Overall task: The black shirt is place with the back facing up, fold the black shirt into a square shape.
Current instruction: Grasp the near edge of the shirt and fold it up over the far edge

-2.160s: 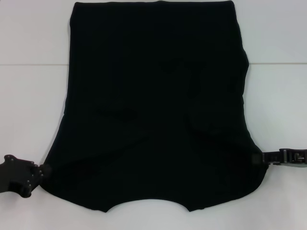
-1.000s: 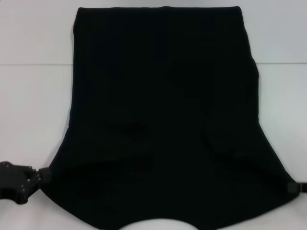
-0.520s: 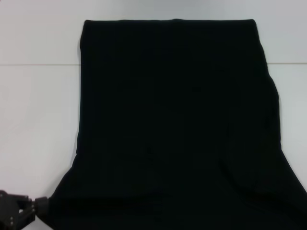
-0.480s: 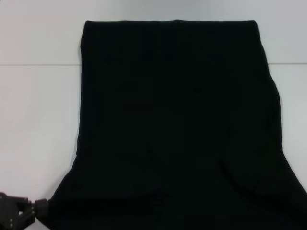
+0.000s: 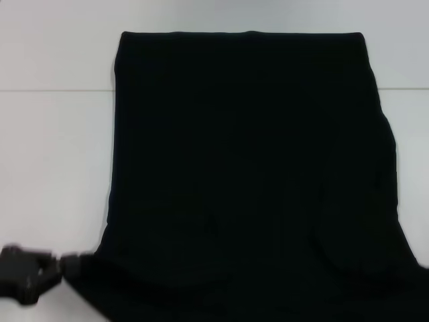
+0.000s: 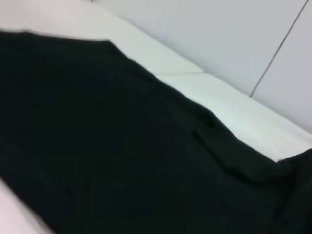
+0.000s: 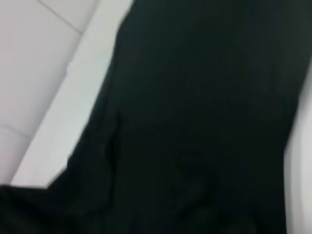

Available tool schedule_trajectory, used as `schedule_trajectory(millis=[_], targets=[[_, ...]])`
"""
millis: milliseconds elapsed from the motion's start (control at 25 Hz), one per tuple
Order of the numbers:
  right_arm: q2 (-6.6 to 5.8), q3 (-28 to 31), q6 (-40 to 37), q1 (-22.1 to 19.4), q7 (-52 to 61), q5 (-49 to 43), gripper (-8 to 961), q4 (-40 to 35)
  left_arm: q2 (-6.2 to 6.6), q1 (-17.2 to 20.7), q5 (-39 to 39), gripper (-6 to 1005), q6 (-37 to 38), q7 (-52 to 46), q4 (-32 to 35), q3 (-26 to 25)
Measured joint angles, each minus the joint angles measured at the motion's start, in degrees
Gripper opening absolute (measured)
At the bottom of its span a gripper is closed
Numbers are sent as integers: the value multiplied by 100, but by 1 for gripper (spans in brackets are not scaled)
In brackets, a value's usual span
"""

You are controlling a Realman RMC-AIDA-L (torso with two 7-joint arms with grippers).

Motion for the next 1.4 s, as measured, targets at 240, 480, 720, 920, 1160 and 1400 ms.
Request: schedule_trajectory(millis=[240, 480, 720, 920, 1160, 1400], targets=[[-11, 565, 172, 689, 113, 12, 23, -1, 172, -863, -85, 12, -595, -432, -323, 75], [13, 644, 1121, 1440, 506, 22, 23, 83, 449, -1874, -215, 12, -2023, -732, -1327, 143], [96, 613, 2263, 2082, 601, 25, 23, 340, 596, -2512, -440, 12, -3769, -919, -2038, 219], [91, 544, 3368, 2533, 605, 25, 22, 781, 606, -2934, -470, 12, -5015, -890, -2384, 327], [182, 513, 4516, 3051, 718, 113, 22, 1007, 543, -3240, -731, 16, -6356, -805, -2726, 824], [242, 226, 5241, 3354, 845, 222, 22, 1183, 502, -3433, -917, 20, -7017, -526, -3021, 1035]])
